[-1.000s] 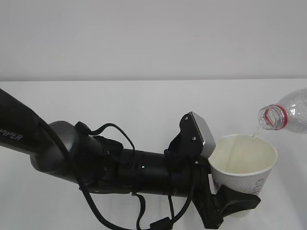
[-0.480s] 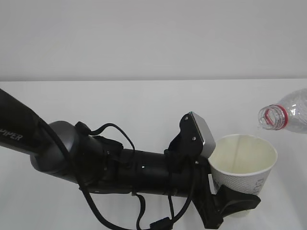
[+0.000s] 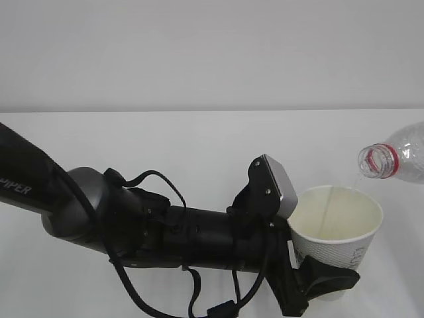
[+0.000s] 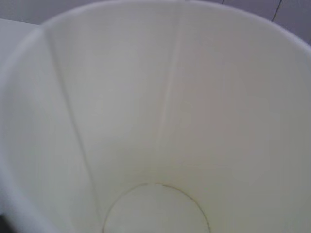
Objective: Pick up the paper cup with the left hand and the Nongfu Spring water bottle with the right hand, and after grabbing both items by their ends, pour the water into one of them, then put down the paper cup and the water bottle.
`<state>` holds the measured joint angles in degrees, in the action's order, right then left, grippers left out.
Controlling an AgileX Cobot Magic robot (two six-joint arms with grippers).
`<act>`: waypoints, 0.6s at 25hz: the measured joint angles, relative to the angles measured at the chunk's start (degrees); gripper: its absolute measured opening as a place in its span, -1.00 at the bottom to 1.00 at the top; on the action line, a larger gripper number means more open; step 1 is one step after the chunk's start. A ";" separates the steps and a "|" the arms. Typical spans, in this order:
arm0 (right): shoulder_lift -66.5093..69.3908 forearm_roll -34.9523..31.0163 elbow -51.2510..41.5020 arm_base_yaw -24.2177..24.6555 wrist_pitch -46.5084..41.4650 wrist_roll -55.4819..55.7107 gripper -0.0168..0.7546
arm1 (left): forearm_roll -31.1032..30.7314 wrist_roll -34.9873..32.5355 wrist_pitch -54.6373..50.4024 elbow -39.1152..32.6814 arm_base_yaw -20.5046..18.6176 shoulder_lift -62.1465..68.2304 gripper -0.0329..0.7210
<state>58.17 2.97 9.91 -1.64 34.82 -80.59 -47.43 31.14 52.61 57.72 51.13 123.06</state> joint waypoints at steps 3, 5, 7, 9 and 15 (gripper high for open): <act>0.00 -0.03 0.00 0.00 0.00 -0.18 0.08 | 0.00 0.00 0.00 0.00 0.00 0.00 0.53; 0.00 -0.13 0.00 0.00 0.00 -0.27 0.08 | 0.00 0.00 0.00 0.00 0.00 0.00 0.53; 0.00 -0.13 0.00 0.00 0.00 -0.27 0.08 | 0.00 0.00 0.00 0.00 0.00 0.00 0.53; 0.00 -0.13 0.00 0.00 0.00 -0.40 0.08 | 0.00 0.00 0.00 0.00 0.00 0.00 0.53; 0.00 -0.13 0.00 0.00 0.00 -1.11 0.08 | 0.00 0.00 0.00 0.00 0.00 0.00 0.53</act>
<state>58.17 2.84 9.91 -1.64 34.82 -81.69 -47.43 31.14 52.61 57.72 51.13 123.06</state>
